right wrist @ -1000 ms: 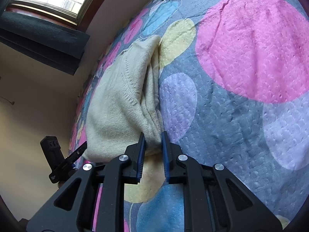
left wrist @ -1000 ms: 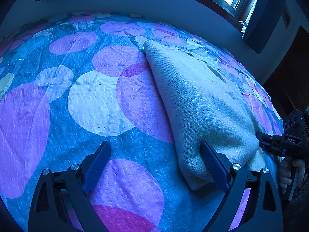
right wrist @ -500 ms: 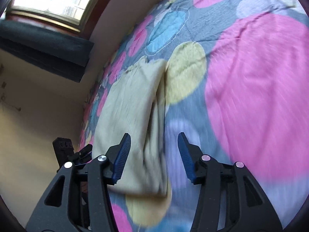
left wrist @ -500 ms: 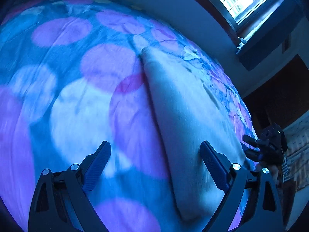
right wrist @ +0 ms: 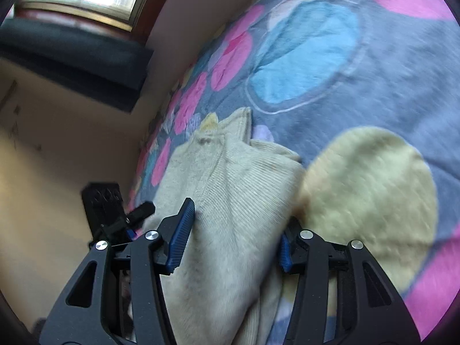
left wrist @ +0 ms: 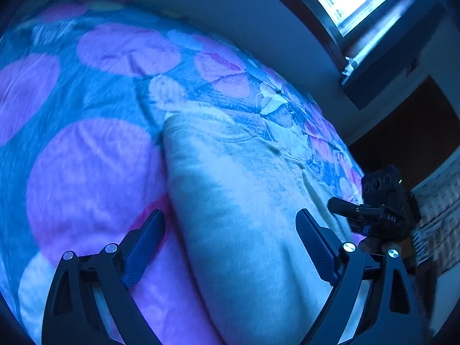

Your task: Fold small clothes

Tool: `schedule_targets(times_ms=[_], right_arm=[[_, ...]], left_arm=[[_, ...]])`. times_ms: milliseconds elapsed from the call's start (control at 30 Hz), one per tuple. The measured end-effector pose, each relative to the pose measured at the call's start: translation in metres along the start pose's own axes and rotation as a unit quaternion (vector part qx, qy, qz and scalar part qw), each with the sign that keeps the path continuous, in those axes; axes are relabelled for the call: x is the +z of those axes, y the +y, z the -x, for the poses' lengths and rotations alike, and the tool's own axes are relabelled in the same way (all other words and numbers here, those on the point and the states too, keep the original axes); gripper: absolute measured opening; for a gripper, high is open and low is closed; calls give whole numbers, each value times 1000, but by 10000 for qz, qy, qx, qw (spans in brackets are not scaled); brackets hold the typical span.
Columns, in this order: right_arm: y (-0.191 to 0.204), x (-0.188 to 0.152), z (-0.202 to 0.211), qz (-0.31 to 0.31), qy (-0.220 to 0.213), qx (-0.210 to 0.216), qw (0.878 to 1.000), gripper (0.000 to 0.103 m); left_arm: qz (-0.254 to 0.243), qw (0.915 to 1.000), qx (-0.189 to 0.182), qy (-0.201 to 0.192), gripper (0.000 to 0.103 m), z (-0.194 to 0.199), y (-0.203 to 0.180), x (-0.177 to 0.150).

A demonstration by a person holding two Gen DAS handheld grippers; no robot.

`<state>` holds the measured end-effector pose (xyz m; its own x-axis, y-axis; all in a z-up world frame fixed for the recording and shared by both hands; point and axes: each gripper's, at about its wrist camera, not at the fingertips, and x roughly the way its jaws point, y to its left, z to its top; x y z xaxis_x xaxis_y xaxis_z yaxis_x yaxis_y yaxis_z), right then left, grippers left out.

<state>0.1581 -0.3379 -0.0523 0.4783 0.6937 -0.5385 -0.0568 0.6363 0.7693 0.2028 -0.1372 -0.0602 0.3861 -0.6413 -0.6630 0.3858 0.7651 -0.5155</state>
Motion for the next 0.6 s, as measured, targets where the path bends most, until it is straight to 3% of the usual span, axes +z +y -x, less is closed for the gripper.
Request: schedule_targets(times_ms=[67,133,200,267,433,600], right_arm=[[8,-1,-12,182,158,-30,9997,27],[13,-3,-20,228,198,-6,9995,26],[26,-5,-21,418,61,-134,9990,24],[39,-7,-18,571,-115,-151,9982,23],[77,-4,-17,1084,-399,-216,9931,22],[93,24,-40,1013,-486,12,9937,22]], left_arm=[[-335,9989,327,19,66,-5,-11,-2],[-624,9969,462,131,39,-7,-21,-7],[-794,9948,640,-10,29,-1,-29,-8],[-881,9941,592,-223,23,12,-33,-8],[-814,9945,398,-523,21,38,-31,5],[-784,9930,579,-668,21,49,-11,35]])
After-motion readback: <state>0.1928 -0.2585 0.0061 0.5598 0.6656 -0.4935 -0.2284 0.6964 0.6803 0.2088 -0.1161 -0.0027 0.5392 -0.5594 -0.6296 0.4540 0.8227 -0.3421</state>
